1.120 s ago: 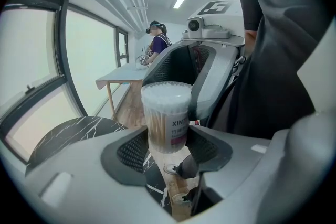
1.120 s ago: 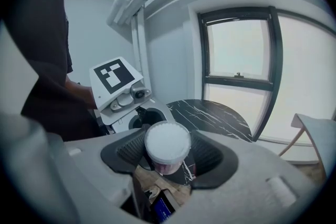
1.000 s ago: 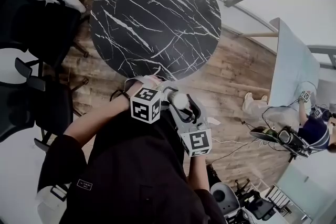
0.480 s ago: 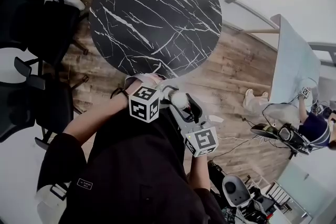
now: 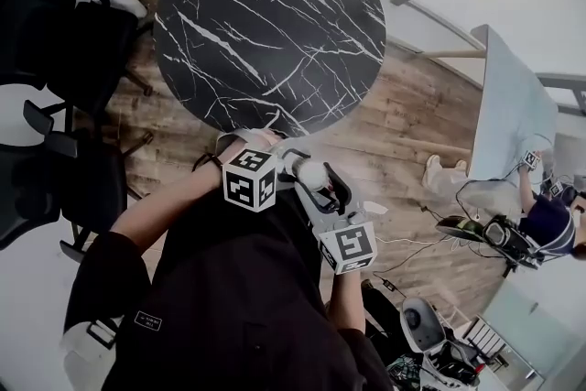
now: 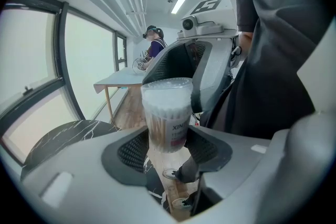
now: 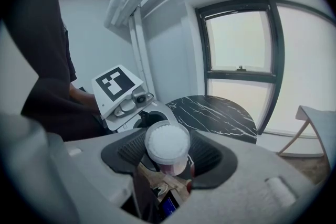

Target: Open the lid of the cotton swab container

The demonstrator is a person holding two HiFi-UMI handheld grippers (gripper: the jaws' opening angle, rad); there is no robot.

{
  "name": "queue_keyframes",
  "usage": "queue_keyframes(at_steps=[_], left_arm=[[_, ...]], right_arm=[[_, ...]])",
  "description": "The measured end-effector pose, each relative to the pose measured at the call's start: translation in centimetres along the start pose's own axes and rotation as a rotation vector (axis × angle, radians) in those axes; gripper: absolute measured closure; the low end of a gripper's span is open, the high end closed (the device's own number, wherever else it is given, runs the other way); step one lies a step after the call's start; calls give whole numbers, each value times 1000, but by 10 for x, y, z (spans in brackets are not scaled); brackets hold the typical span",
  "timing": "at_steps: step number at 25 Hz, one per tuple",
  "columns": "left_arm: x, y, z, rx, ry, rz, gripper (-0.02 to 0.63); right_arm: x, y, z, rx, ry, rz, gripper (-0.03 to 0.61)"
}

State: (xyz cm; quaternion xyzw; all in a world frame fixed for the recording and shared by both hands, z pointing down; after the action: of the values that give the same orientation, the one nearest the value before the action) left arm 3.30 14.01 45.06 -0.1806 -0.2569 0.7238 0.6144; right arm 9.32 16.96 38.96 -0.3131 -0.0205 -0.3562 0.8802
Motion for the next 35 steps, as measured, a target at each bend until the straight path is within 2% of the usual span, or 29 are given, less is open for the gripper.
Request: queue_keyframes(at_steps=[9,14,22,26,28,35], left_arm=[[1,-1,5,10,13,11,377],[-2,-1,4,16,46,10,377],[-11,1,6,4,84,-19,376],[-13,2,8,-1,105,-15,376],[-14,3,8,-4,113,-10,376],[-13,3,6,-6,116,2,376]], right_arm=[[3,-2,2,8,-52,-46,318],[6,-2,1,16,-28,-51,313],[0,2,-13,21,118,27,282],[-6,4,-14,-51,304,110,282],[-10,3,-15,-81,360,132,282],[-12,5,-17,-78,446,166,287]])
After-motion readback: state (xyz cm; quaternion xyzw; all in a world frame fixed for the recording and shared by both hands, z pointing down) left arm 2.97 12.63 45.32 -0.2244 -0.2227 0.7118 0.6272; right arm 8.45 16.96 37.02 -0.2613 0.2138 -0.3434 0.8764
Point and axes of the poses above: the fingertips, and each gripper's own axes: y backward along the fingers, x to its right, z out of its underside, the point moved 6 cm from there along y, backward along the fingers, and after that the axes turned 11 degrees about -z, right-handed, at the moved point
